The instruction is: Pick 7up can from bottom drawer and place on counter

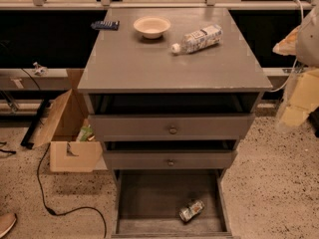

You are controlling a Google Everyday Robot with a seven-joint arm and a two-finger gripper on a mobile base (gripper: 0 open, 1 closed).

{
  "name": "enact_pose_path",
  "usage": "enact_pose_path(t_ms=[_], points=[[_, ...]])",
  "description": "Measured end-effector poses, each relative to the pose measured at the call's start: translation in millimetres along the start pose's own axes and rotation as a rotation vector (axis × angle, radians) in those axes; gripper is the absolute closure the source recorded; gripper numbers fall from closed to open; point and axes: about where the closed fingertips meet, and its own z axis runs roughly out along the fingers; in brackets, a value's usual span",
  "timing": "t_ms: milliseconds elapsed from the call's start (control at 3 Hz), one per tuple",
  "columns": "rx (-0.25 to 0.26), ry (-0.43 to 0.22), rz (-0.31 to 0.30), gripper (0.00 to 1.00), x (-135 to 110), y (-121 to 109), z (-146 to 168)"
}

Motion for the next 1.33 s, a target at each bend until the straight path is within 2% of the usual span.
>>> enact_pose_path(t_ms=[333, 667, 1000, 1333], points=[[0.000, 0.000, 0.000, 0.00, 0.0, 0.0, 0.0], [-0.037, -0.042, 0.003, 0.00, -0.6, 6.1, 20.9], [-0.116, -0.130, 0.006, 0.00, 1.2, 23.7, 72.0], [-0.166, -0.224, 0.007, 0.00, -1.6, 48.1, 121.5]])
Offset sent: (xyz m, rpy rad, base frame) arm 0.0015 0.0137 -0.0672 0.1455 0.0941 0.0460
